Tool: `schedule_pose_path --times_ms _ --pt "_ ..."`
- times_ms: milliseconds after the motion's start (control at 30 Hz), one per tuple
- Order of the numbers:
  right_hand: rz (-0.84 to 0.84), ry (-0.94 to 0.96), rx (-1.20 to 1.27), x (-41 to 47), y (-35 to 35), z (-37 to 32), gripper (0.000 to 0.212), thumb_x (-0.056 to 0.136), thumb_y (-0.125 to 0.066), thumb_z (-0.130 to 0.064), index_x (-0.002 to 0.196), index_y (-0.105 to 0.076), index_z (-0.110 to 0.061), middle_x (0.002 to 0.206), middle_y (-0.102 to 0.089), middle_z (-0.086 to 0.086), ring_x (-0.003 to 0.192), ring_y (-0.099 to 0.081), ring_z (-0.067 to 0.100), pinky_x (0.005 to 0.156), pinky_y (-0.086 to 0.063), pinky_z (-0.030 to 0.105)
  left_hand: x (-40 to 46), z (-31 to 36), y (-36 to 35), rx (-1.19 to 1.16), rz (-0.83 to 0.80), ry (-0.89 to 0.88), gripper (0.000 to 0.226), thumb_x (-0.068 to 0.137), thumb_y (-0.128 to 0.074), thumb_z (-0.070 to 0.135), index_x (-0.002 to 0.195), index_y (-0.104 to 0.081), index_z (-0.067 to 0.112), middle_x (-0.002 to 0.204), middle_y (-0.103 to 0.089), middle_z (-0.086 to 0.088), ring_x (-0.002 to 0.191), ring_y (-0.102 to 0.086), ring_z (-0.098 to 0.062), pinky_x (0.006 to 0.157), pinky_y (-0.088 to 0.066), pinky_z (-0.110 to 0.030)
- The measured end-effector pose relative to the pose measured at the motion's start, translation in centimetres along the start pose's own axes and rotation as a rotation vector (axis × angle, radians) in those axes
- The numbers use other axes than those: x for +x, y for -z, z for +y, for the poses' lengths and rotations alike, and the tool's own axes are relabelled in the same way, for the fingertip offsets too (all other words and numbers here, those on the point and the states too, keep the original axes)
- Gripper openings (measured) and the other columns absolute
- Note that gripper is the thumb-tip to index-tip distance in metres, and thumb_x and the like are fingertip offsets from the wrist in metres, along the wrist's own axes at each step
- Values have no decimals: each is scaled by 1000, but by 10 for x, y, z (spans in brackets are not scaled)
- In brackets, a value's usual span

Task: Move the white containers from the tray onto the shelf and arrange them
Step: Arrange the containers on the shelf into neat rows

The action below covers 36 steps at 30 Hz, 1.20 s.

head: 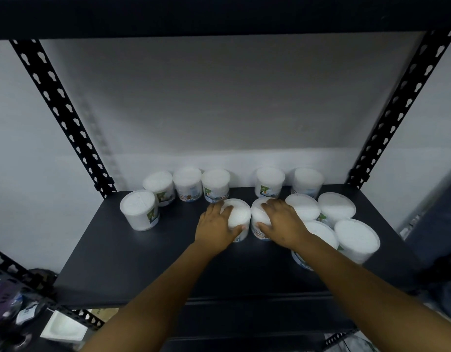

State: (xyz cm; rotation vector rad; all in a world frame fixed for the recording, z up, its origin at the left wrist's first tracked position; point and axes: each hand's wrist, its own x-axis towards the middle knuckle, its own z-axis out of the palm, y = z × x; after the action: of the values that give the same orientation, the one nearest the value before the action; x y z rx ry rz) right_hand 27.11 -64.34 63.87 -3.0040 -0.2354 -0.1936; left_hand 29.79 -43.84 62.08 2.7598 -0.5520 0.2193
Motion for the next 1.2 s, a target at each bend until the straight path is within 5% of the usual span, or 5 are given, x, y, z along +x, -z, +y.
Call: schedule_pose_path --times_ms 1200 --pt "4 8 42 2 1 0 62 86 -56 -45 135 -43 -10 145 -41 11 133 -38 26 109 -30 34 -1 5 2 36 -4 -36 67 86 -51 51 143 -35 19 152 -32 -4 139 -26 -22 112 -20 -36"
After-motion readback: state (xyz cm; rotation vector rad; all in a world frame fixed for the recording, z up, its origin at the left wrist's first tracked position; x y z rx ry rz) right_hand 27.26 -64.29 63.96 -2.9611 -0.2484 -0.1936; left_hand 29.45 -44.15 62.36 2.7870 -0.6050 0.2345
